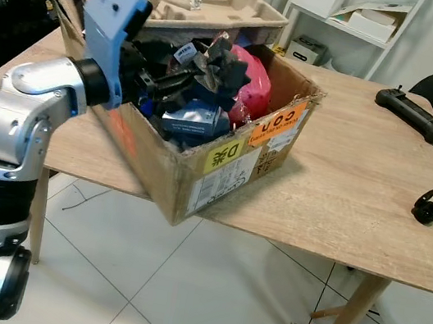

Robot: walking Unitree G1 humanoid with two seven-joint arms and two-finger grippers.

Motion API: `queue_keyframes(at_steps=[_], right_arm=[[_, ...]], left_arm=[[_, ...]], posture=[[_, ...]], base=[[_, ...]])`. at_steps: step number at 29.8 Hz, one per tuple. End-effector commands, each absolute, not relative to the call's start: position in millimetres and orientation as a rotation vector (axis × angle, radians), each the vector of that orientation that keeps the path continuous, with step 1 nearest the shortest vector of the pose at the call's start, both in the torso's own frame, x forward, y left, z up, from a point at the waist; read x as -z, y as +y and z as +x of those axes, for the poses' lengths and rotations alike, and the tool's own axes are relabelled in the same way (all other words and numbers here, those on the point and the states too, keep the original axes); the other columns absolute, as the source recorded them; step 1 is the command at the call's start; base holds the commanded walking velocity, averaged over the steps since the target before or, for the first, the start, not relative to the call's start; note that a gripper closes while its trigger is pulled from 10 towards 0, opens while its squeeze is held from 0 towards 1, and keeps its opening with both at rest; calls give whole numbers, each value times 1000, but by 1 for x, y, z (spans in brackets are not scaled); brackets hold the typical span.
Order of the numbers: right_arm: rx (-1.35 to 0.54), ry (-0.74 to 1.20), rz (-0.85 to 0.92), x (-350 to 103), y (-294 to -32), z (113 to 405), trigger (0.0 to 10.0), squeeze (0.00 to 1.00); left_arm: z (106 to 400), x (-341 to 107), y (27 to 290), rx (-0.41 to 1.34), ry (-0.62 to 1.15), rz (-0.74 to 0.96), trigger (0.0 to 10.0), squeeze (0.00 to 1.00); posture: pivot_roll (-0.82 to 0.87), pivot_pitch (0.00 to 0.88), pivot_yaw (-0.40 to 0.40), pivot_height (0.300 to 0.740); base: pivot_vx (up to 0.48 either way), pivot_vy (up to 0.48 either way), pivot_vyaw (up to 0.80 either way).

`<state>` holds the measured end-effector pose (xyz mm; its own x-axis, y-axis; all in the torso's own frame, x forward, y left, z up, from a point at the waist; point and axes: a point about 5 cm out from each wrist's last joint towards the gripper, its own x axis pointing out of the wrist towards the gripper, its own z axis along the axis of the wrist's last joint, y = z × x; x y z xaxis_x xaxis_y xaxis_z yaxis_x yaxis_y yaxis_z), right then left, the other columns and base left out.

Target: Picking trash to rubbish bin

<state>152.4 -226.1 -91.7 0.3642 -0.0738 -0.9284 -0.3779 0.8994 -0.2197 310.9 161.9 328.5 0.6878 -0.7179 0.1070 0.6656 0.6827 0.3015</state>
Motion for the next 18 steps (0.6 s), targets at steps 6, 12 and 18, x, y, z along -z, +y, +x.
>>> queue_keyframes(at_steps=[6, 12, 18], right_arm=[[-206, 1216, -432, 94, -226, 146, 10000, 0], [-205, 1215, -433, 94, -227, 146, 10000, 0], [-205, 1214, -431, 94, -226, 146, 10000, 0]], left_arm=[[304, -328, 167, 794, -215, 264, 10000, 0], [303, -328, 168, 800, -218, 259, 10000, 0], [300, -326, 163, 830, -226, 246, 10000, 0]], posture=[[46, 113, -27, 740], [47, 114, -27, 740], [45, 114, -28, 740]], base=[[0, 0, 0], [0, 0, 0], [0, 0, 0]])
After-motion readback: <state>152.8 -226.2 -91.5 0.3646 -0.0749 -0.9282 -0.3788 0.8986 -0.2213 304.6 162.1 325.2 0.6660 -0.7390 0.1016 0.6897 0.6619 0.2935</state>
